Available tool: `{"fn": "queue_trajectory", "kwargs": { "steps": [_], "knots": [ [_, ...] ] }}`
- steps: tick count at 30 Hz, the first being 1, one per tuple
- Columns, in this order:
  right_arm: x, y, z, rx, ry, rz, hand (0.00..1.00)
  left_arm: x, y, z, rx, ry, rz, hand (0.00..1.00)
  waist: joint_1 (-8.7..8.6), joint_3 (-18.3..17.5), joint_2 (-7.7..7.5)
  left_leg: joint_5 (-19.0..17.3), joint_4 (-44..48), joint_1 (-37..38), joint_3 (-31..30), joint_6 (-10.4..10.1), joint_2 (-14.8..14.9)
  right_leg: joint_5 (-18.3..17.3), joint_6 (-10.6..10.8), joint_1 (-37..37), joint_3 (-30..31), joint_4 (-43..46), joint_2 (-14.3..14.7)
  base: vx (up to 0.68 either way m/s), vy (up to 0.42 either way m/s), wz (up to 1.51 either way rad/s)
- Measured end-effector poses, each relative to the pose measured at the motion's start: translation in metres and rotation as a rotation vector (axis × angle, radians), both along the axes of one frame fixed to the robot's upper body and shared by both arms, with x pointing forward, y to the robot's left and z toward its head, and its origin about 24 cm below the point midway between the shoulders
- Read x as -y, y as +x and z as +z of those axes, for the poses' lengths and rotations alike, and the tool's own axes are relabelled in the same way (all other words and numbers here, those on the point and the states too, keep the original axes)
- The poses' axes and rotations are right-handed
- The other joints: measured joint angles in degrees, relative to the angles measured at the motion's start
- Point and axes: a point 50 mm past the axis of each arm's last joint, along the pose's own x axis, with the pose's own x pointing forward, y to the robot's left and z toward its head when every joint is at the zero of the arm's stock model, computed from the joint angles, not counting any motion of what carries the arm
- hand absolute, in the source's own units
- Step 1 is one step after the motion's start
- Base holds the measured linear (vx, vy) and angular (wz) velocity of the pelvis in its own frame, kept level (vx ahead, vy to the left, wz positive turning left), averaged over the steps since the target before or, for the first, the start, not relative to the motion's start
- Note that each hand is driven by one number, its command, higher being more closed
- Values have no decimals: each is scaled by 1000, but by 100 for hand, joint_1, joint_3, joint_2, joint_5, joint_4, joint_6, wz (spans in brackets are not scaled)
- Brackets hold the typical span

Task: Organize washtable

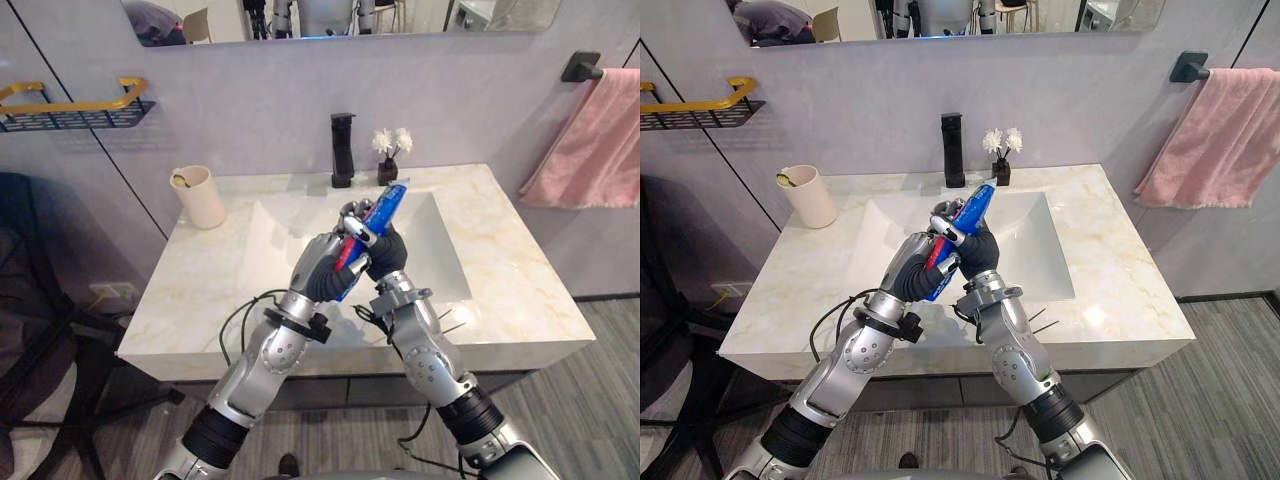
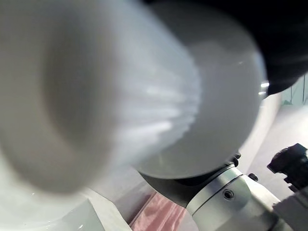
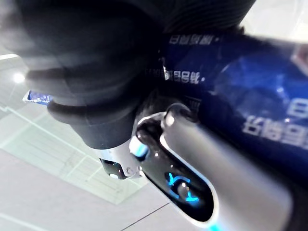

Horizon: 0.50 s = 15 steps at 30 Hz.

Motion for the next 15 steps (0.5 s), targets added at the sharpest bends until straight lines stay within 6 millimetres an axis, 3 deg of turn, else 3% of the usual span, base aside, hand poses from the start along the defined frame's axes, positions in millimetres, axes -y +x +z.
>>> {"fn": "queue_trajectory", "kwargs": {
  "steps": [5, 6, 12, 15],
  "knots": [
    [0, 1, 1, 10, -13, 0, 100, 0, 0, -1, -3, 2, 1, 100, 5, -1, 0, 0, 0, 0, 0, 0, 0, 8, 4, 0, 7, -5, 0, -20, -3, 0],
    [0, 1, 2, 13, -16, 0, 100, 0, 0, -1, -2, 1, 2, 0, 6, -1, 0, 0, 0, 0, 0, 0, -1, 9, 5, 0, 8, -5, 0, 0, 0, 0],
    [6, 3, 6, 64, -89, -28, 100, -12, -5, -8, -19, -23, 42, 0, 11, -1, -1, 0, 0, 0, -3, 0, -2, 11, 7, 1, 9, -5, 1, 0, 0, 0],
    [40, 10, 30, 150, -46, -188, 100, -37, -13, -12, -19, -60, 159, 0, 73, -1, -1, 0, 0, 1, -11, 0, -5, 11, 8, 11, -2, -6, -1, 0, 0, 0]
  ]
}}
